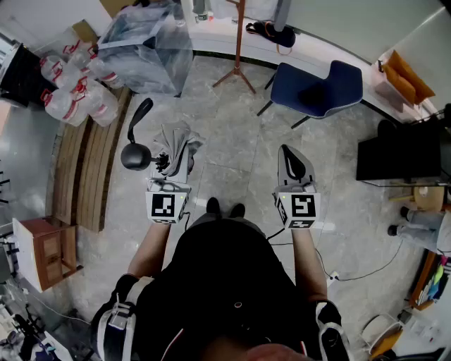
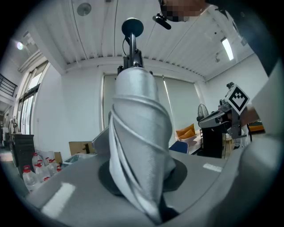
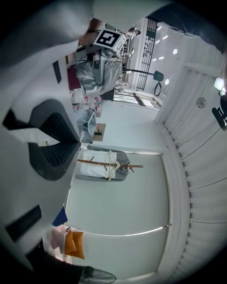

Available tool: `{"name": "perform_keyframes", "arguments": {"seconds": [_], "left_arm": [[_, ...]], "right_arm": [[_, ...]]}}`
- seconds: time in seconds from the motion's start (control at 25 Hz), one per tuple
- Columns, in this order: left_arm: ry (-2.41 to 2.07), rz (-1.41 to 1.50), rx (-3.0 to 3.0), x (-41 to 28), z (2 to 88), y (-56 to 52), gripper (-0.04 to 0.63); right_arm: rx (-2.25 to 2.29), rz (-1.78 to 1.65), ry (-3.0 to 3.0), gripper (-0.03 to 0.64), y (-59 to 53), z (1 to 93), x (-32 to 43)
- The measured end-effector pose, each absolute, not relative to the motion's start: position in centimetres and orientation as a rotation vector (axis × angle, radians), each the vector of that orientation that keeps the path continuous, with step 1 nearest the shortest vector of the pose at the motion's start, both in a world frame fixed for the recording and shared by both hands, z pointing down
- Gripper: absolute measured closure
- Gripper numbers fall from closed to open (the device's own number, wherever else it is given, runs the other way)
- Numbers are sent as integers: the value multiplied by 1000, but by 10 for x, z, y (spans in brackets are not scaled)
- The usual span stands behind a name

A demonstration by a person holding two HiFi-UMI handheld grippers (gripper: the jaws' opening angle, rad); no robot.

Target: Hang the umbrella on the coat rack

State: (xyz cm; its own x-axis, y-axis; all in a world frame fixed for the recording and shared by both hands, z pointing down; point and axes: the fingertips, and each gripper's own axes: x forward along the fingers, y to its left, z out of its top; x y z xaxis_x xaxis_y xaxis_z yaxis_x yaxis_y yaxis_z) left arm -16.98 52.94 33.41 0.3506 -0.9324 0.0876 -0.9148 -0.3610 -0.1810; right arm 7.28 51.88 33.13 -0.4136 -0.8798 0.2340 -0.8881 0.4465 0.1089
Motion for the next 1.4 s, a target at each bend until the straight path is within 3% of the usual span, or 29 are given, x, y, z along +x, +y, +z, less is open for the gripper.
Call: {"name": "perform_keyframes", "arguments": {"seconds": [1.4], "left_arm": [[1604, -264, -2569, -136, 336, 520, 540]], "right_arm": [[1532, 41, -2435, 617, 523, 334, 96]]}}
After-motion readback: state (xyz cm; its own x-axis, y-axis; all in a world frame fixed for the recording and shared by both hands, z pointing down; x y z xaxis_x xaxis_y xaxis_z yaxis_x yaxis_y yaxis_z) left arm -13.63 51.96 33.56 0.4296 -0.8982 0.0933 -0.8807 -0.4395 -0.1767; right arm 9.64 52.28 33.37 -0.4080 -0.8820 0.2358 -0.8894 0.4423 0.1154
